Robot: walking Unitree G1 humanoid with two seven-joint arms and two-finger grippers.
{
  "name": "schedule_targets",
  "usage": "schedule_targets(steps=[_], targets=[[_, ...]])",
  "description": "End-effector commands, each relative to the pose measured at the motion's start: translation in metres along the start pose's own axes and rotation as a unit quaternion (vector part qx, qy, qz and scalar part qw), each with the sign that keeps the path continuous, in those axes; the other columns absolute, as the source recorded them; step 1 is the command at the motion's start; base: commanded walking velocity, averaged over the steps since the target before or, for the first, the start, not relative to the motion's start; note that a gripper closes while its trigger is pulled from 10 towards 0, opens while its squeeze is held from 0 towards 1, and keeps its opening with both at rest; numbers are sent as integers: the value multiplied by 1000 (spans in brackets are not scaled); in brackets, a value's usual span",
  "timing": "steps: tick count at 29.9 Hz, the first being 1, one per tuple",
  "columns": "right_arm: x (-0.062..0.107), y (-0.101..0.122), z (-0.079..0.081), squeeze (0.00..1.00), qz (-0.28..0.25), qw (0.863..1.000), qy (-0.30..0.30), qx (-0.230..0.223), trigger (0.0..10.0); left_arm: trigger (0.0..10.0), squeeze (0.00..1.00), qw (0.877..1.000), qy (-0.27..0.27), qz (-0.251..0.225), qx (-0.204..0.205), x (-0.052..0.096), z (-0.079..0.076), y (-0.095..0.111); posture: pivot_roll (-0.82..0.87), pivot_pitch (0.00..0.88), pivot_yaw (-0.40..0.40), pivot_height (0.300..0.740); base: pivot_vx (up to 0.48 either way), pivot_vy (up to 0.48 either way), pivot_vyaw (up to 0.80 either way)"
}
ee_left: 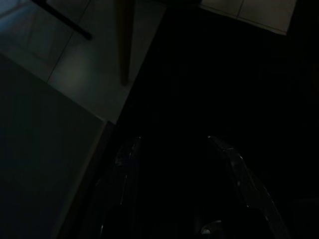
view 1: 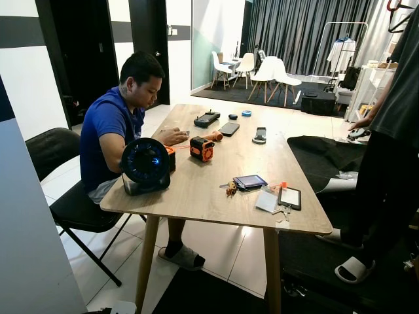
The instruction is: Hang keys on a hook
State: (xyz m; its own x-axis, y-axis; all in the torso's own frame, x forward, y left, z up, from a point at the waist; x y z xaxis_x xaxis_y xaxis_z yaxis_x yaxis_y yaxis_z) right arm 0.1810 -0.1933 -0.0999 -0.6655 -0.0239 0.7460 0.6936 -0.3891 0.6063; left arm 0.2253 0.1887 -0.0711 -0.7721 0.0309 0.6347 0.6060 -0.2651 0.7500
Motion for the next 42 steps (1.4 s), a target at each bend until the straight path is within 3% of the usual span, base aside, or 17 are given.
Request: schedule_targets(steps=[1, 5, 8, 20, 42], targets=[[2, -5, -4, 0, 13, 1000, -7, 3, 10000, 10000, 0, 1000, -1, 1, 13, 1, -4, -3, 84, 13, -25, 740, 0, 0, 0], [2, -6, -4, 0, 15, 1000, -8, 4, 10000, 10000, 0, 1000, -9, -5, -5, 2, -5, -2, 84, 13, -25, 740, 0, 0, 0], [2, -6, -5, 0, 16, 1000, -9, 4, 10000, 10000, 0, 1000, -12, -7, 5, 2, -6, -3, 84, 11, -25, 740, 0, 0, 0], [2, -8, -5, 0, 18, 1000, -10, 3, 10000, 10000, 0, 1000, -12, -8, 0, 3, -6, -3, 86, 14, -25, 740, 0, 419, 0], [3, -10, -4, 0, 17, 1000, -9, 1, 10000, 10000, 0, 1000, -18, -22, -6, 4, -4, -2, 87, 9, -17, 740, 0, -17, 0]])
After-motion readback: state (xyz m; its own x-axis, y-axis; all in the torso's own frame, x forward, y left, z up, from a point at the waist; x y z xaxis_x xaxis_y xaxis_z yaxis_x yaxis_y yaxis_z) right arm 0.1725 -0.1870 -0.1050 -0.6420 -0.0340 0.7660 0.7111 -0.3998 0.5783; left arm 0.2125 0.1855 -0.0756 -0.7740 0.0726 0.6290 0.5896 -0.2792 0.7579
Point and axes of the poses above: a point about 5 cm out from each wrist's last joint towards the gripper, its own x axis pointing back from the gripper into the wrist, its own y axis along the axis of the wrist's last joint, z = x × y, the point moved 2 cm from there along -x, pointing out of the wrist towards the gripper, and after that the axes turned 12 degrees about -x, right-handed, at the moved point
